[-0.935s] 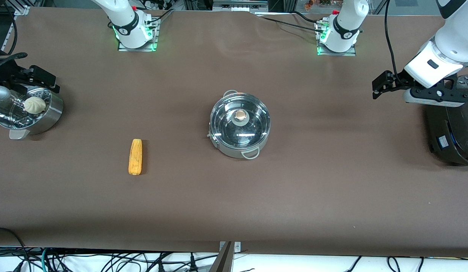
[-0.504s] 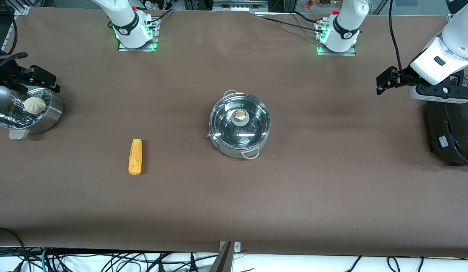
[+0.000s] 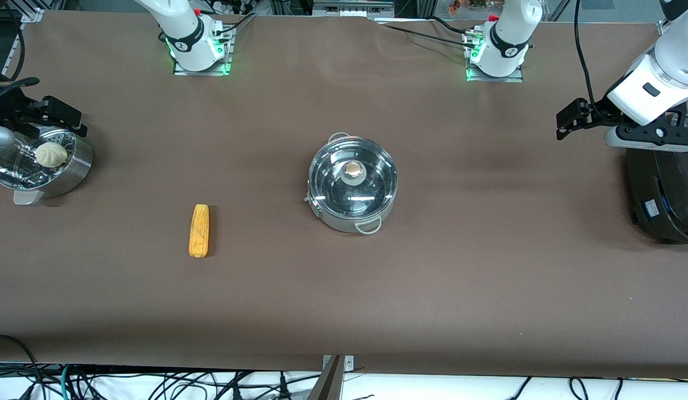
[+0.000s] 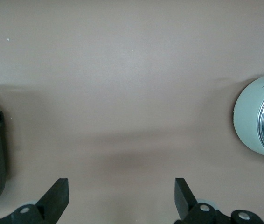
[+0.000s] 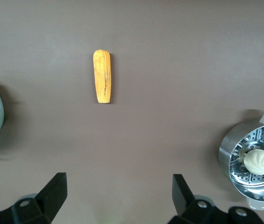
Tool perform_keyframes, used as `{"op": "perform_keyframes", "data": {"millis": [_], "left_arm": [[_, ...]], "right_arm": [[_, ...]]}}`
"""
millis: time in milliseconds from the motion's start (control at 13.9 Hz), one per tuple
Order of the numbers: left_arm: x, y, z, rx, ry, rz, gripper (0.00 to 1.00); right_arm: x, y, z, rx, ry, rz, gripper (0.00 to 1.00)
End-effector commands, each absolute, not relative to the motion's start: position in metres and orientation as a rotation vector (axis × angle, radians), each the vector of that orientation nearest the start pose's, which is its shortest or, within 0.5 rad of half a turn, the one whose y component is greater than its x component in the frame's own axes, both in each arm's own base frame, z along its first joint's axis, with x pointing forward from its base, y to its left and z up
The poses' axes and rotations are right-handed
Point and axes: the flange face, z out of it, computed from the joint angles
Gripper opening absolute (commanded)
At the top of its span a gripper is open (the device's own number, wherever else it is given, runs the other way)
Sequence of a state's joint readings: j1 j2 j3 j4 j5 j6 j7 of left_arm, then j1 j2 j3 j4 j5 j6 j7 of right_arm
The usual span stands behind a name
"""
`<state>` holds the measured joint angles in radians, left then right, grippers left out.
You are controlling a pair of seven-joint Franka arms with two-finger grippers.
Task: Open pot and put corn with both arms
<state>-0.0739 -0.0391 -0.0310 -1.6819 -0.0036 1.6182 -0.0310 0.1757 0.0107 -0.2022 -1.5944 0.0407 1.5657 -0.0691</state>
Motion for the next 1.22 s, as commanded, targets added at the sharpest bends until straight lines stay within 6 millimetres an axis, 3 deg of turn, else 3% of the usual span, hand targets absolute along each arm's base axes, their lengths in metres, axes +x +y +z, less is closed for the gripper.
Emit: {"op": "perform_keyframes", "data": {"millis": [0,1151], "left_arm": [[0.5428,-0.0538,0.6036,-3.129,0.118,0.045,1.00],[0.5427,-0.0608,0.6029,-3.131,0.115,0.045,1.00]], "right_arm": [[0.5559,-0.0133,0.6145,-3.098,-0.083,0.053,1.00],[0.5571,-0.0114,0.6106,-3.098,-0.090,0.065,1.00]]}}
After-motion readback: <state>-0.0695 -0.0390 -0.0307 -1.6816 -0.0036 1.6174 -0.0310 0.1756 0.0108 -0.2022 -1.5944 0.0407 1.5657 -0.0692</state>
